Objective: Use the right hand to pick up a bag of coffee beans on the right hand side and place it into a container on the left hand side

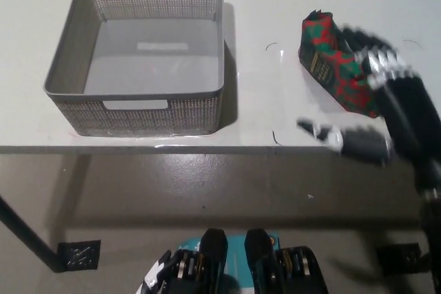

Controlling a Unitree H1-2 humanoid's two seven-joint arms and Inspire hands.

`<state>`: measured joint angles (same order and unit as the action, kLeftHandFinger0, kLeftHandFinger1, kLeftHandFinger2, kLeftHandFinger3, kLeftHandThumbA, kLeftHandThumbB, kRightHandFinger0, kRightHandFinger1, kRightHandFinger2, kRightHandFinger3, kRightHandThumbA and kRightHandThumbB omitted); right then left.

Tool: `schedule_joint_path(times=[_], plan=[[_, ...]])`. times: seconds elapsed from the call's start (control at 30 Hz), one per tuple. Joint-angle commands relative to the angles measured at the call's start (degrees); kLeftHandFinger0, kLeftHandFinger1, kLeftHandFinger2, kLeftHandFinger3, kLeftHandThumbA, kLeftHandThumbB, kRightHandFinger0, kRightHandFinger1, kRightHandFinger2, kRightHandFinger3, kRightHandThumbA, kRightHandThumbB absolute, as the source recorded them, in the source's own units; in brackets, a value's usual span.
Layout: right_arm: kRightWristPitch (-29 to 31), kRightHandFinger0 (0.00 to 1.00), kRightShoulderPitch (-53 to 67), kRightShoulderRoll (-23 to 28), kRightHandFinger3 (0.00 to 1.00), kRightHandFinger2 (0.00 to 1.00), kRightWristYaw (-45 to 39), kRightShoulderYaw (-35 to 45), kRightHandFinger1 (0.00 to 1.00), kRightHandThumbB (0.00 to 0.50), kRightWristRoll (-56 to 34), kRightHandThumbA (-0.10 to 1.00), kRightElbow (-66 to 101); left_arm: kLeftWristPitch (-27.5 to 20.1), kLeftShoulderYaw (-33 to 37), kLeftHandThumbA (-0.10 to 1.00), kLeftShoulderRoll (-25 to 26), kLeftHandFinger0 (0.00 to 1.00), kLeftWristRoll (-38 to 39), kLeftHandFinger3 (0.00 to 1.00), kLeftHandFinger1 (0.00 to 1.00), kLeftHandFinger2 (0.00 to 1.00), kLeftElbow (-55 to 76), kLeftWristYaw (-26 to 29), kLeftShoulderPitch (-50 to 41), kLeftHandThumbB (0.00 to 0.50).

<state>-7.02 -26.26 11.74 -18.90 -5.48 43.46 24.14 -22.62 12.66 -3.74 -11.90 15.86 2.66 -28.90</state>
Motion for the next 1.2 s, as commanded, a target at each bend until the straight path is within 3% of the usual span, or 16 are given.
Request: schedule_joint_path(times=[0.0,0.13,0.3,0.4,0.6,0.73,0.83,0.93,1.0,1.03,1.1,1.17], plan=[[-16.8,1.0,-16.9,2.5,1.0,1.0,-14.2,-2.4,1.0,0.47,16.1,0.91,-9.4,-4.3,1.7,1.0,0.8,1.0,1.0,1.0,1.0,1.0,2.2,4.0,-9.5,0.177],[-18.3,1.0,-21.3,3.8,1.0,1.0,-12.6,-3.0,1.0,0.443,15.2,0.88,-16.7,-4.3,2.2,1.0,1.3,1.0,-0.1,1.0,1.0,1.0,1.7,5.6,-9.4,0.175],[-18.3,1.0,-25.9,5.9,1.0,1.0,-8.2,-4.1,1.0,0.491,14.0,0.93,-28.9,-4.3,2.4,1.0,2.5,1.0,-0.2,1.0,1.0,1.0,1.9,6.8,-9.5,0.181],[-19.4,1.0,-29.2,6.9,1.0,1.0,-7.6,-6.0,1.0,0.483,14.4,0.87,-36.3,-4.3,2.9,1.0,3.1,1.0,-0.3,1.0,1.0,1.0,2.0,7.3,-9.9,0.186],[-19.9,1.0,-34.4,7.1,1.0,1.0,-6.8,-7.5,1.0,0.5,14.3,0.89,-50.5,-4.3,4.7,1.0,4.2,1.0,-1.0,1.0,1.0,1.0,2.1,9.7,-9.5,0.182],[-19.9,1.0,-35.3,6.7,1.0,1.0,-6.7,-6.1,1.0,0.474,12.1,0.85,-55.1,-4.3,5.3,1.0,4.7,1.0,-0.4,1.0,1.0,1.0,2.2,10.1,-9.4,0.174],[-19.9,1.0,-35.2,6.8,1.0,1.0,-5.3,-7.0,1.0,0.465,11.0,0.91,-58.0,-4.3,5.2,1.0,5.2,1.0,0.7,1.0,1.0,1.0,3.0,9.7,-7.5,0.145],[-19.9,1.0,-35.1,6.2,1.0,1.0,-4.5,-5.5,1.0,0.476,9.3,0.87,-60.2,-2.6,3.8,1.0,4.1,1.0,1.9,1.0,1.0,1.0,7.1,6.0,-4.9,0.167],[-19.9,1.0,-34.4,6.2,1.0,1.0,-3.6,-6.7,1.0,0.478,8.1,0.9,-62.1,1.6,2.8,1.0,4.3,1.0,3.7,1.0,1.0,1.0,8.7,4.7,0.5,0.233],[-19.9,1.0,-34.1,6.1,1.0,1.0,-3.2,-6.6,1.0,0.478,7.6,0.9,-62.2,2.6,2.4,1.0,4.2,1.0,4.1,1.0,1.0,1.0,8.9,4.4,2.0,0.243],[-19.9,1.0,-33.4,5.9,1.0,1.0,-3.2,-6.4,1.0,0.498,7.1,0.91,-62.8,3.4,1.4,1.0,4.4,1.0,2.9,1.0,1.0,1.0,7.3,4.2,7.0,0.257],[-19.9,1.0,-32.4,6.0,1.0,1.0,-2.7,-6.4,1.0,0.5,7.0,0.95,-62.6,3.9,1.1,1.0,4.3,1.0,2.0,1.0,1.0,1.0,5.5,4.3,10.6,0.234]])
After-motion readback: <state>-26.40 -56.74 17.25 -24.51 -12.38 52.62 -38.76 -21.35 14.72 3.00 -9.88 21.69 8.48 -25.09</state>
